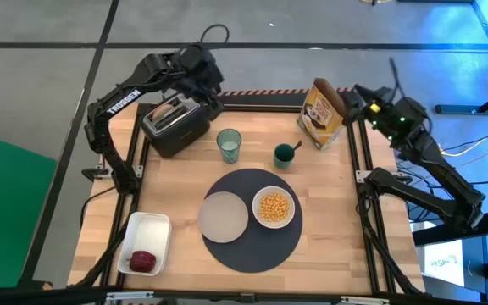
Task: Arrange a breakfast setting
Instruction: Put the sliced bagel from the toaster on the gray plate
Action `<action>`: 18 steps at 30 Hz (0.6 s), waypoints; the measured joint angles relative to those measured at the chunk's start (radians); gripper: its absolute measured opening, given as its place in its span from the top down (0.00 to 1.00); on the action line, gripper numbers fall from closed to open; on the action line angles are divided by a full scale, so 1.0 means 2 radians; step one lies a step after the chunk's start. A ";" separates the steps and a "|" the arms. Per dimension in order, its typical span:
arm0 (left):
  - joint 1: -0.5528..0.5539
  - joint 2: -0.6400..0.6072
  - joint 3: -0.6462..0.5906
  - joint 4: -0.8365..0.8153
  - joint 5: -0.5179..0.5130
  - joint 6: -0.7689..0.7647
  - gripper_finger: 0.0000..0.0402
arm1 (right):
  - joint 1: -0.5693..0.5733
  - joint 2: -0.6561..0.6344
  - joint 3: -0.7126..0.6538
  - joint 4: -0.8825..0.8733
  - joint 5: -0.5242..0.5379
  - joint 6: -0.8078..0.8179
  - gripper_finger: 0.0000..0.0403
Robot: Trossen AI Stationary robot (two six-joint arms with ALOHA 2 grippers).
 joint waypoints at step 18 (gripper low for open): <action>0.199 -0.005 -0.124 -0.134 -0.047 0.044 0.62 | 0.001 0.079 0.055 -0.029 -0.125 0.065 0.34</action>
